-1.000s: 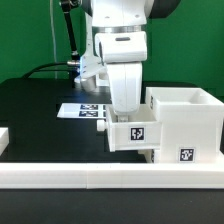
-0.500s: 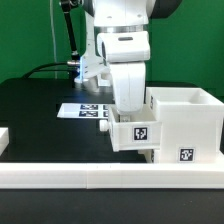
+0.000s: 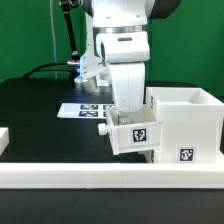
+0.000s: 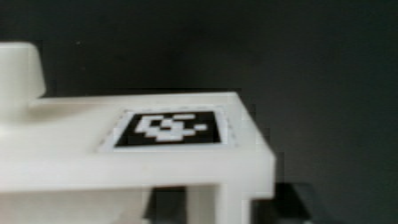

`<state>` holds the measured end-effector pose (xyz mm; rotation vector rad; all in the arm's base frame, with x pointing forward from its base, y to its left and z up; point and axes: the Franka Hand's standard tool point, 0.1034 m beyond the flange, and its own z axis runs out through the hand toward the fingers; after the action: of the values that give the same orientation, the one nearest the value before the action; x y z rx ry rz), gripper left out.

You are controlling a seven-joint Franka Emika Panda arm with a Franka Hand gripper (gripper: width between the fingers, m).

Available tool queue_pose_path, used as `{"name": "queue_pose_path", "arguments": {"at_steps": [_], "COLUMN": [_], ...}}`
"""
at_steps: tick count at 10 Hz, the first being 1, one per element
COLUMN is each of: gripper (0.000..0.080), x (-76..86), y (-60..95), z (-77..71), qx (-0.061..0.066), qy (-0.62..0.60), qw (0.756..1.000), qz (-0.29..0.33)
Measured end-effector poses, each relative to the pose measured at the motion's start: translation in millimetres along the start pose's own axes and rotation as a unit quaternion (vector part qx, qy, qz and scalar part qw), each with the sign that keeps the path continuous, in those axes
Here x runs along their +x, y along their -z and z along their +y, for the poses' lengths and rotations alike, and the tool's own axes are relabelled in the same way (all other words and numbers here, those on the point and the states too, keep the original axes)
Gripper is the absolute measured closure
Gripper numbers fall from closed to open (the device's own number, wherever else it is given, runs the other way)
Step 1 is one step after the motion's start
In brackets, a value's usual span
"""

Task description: Assemble drawer

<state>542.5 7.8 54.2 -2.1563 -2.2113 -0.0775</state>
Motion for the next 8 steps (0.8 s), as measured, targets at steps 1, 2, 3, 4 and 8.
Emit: {"name": "queue_pose_path", "arguments": {"at_steps": [1,2,3,4,8], "gripper": [0.0564,0.0370,0.0237,0.0167,0.0151], "x": [1.0,1.4,1.3,0.6,-24.3], "y": [2.3,7.0,13.6,21.4,51.4], "z": [0.8,2.7,5.1,6.5,17.8], "qx": [-0.001,-0.005,-0.010,-0.011,-0.015], "qy": [-0.002,-0.003,-0.004,-0.006,-0.012], "qw": [1.000,1.000,1.000,1.000,1.000], "qz": [-0.001,-0.002,-0.004,-0.007,-0.020]}}
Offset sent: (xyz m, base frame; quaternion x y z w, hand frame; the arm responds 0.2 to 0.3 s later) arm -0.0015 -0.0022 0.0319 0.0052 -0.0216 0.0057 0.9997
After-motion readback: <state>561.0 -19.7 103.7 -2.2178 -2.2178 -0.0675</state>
